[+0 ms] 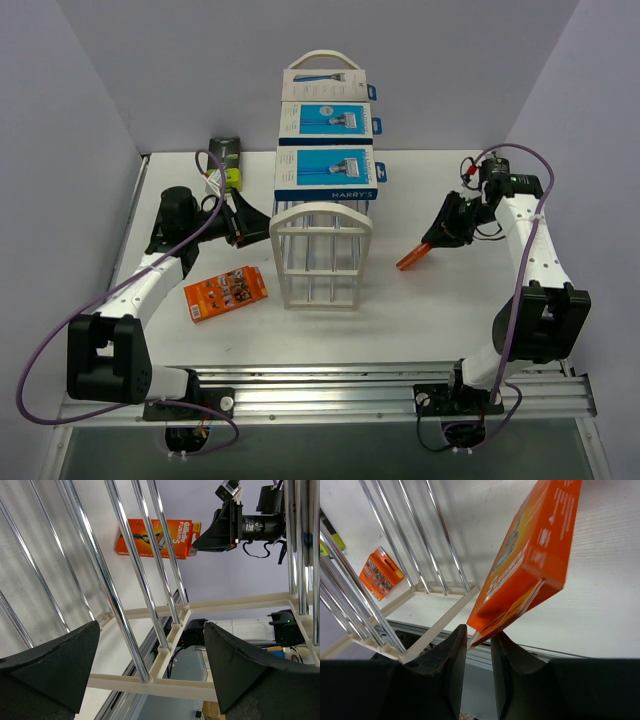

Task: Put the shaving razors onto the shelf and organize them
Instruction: Place the shaving razor onto shelf

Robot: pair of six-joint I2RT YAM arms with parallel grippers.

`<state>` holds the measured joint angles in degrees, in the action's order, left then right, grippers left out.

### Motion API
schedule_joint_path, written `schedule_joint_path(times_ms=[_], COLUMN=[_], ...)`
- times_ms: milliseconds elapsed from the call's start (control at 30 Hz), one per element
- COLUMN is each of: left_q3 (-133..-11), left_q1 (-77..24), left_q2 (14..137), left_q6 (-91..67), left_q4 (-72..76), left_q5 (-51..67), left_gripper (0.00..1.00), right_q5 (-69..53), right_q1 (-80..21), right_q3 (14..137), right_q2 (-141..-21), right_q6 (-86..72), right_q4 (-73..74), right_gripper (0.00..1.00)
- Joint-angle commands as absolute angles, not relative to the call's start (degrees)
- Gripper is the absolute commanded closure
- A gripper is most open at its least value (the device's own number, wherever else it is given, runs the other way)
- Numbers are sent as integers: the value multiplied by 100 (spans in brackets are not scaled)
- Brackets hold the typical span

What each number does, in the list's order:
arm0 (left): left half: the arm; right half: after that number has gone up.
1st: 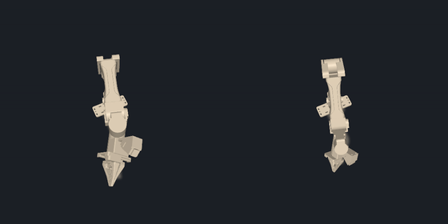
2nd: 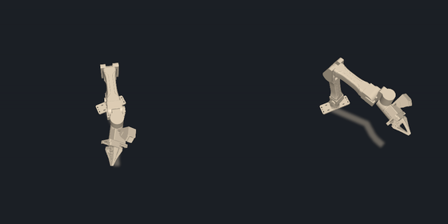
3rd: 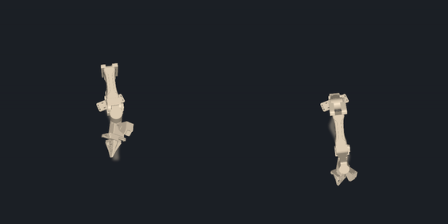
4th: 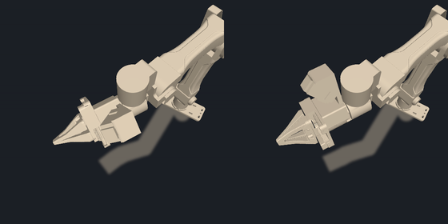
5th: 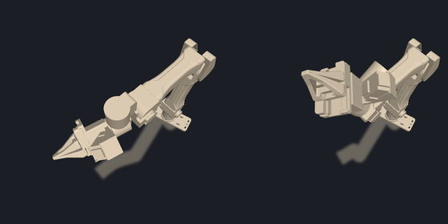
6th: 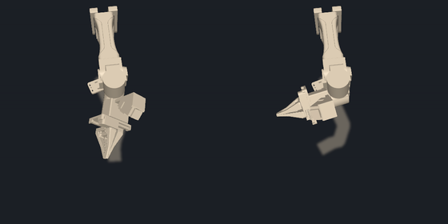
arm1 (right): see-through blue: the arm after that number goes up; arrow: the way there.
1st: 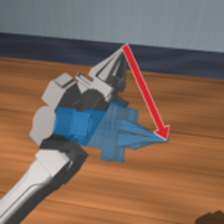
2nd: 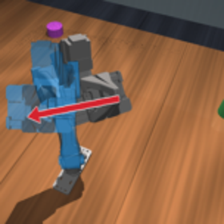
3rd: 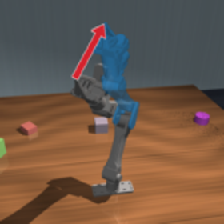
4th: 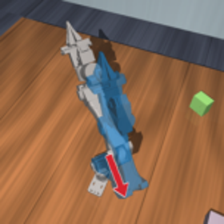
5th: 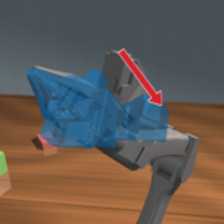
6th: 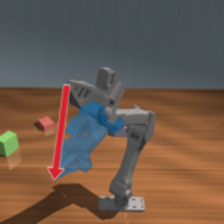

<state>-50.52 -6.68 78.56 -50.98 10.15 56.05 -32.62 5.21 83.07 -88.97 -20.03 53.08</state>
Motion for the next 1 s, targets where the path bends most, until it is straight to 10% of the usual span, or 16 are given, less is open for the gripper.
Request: schedule_joint_path(times_ms=[0,433,967], left_q3=[-5080,-5071,-5124], left_q1=[-642,-642,-642], left_q2=[7857,7858,7805], left_q6=[-5115,-5115,-4922], left_q4=[1336,1345,1143], left_q5=[5739,5739,5616], left_gripper=[6,6,6], right_q5=[-3191,-2989,-1881], right_q1=[527,642,422], right_q3=[8411,8262,8947], right_q2=[-9000,-8991,-8193], right_q6=[-1960,-1863,-1748], right_q4=[5441,5432,4581], right_gripper=[78,100,100])
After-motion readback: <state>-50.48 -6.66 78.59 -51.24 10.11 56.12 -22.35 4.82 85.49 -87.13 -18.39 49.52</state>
